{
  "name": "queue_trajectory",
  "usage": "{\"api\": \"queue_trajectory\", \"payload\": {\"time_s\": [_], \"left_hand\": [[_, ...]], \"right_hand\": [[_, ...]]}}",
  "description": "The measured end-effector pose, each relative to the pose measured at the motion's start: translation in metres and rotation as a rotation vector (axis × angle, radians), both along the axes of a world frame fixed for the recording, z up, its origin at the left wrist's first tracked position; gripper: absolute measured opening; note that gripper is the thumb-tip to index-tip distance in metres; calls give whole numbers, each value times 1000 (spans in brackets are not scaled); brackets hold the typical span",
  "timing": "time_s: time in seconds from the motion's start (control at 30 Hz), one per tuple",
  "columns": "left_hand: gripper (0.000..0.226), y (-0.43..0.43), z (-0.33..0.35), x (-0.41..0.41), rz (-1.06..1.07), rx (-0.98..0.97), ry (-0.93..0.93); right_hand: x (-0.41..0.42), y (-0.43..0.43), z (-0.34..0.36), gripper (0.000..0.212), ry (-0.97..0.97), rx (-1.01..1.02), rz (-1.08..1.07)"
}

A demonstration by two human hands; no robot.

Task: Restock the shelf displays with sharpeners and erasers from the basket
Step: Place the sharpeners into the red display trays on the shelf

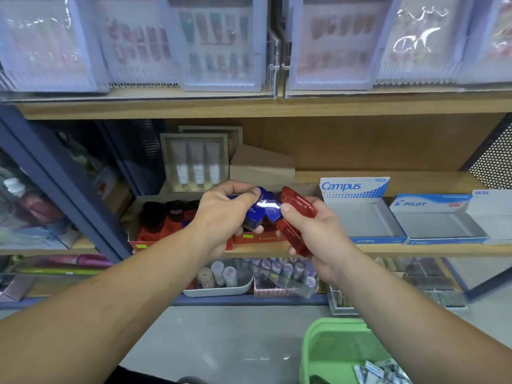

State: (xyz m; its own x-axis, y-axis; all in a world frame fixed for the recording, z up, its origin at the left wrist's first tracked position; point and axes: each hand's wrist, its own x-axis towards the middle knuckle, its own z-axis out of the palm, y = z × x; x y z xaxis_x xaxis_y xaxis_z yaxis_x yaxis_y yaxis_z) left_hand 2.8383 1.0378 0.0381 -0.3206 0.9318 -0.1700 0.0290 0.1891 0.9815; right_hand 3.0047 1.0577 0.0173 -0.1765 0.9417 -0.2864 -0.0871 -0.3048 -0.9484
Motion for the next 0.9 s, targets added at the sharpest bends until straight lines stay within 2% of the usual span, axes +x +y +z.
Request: {"api": "queue_trajectory", "payload": {"time_s": [0.1,0.2,0.3,0.37,0.43,0.5,0.57,0.73,0.9], "left_hand": [[13,1,1,-4,-14,-2,18],[17,-1,1,-18,-117,-70,157],[23,-3,-6,-36,-241,-157,310],[29,-2,-9,-47,-246,-174,408],[37,-1,-11,-54,-257,-169,391],[48,0,-11,-59,-280,-162,343],[61,0,-12,-62,-274,-139,373],[83,1,-13,-61,-197,-97,421],[78,2,-16,-60,-112,-130,414]], "right_hand": [[-5,5,3,27,-35,52,-21],[-3,19,2,24,-167,180,-45],[0,32,-1,23,-245,216,8],[-2,42,-1,22,-340,252,47],[-3,54,-1,23,-475,318,113],[-3,66,3,24,-694,404,234],[-3,75,12,26,-881,440,362],[-11,77,30,33,-1176,523,542],[-34,76,41,40,-1385,732,698]]}}
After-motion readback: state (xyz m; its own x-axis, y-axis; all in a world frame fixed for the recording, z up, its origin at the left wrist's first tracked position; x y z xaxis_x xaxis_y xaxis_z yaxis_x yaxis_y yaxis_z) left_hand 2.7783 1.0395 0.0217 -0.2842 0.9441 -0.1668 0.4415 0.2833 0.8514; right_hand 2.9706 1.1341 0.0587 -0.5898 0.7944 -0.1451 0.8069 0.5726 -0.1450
